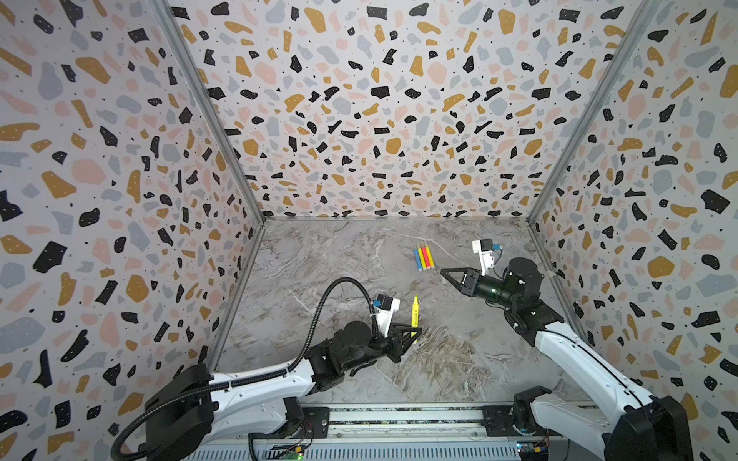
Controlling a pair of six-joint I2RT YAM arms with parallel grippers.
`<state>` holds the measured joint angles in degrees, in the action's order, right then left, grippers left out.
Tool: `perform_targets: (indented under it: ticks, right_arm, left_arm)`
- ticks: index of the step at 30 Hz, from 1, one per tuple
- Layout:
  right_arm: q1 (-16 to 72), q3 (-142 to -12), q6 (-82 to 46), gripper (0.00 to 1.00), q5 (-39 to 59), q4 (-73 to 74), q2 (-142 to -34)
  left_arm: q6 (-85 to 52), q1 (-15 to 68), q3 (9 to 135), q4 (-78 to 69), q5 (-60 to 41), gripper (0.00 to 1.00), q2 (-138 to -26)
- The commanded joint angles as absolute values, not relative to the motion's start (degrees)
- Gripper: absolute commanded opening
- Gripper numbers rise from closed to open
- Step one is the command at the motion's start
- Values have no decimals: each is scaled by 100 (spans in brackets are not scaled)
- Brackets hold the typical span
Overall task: Insert the pens into the pen caps
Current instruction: 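Lift the clear cap and carry it toward the highlighter tip with the right gripper, then push the clear cap onto the highlighter tip with the right while the left holds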
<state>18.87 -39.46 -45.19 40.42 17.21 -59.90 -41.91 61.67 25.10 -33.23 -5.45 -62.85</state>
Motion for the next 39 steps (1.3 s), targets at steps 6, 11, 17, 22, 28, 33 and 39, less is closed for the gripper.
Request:
perform_targets:
  ticks: [6,11,17,22,28,33,39]
  right_arm:
    - [1942,-3648,-5129,4,4313,2927,-5592]
    - [1998,-3513,-5120,4,4290,3017,-5468]
    - [2159,-3353,-5158,4,4237,3203,-5471]
    - [2332,-3332,-5216,4,4154,3319,-5452]
    - [2633,-3274,-5246,4,4021,3420,-5440]
    - [2789,-3231,-5260,4,3912,3438,-5380]
    - [2847,-3178,-5258,4,3867,3393,-5293]
  left_arm:
    - [-4245,6562,3008,-4084,-442,0,-6777]
    - [-4254,6670,3092,-4136,-345,0,-6866]
    - [-4245,6688,3198,-4122,-393,0,-6997]
    - [-4254,6698,3255,-4096,-348,0,-7072]
    - [-4254,6697,3302,-4069,-280,0,-7102]
    - [-4254,6697,3315,-4043,-272,0,-7093]
    - [-4261,6697,3288,-4019,-207,0,-6998]
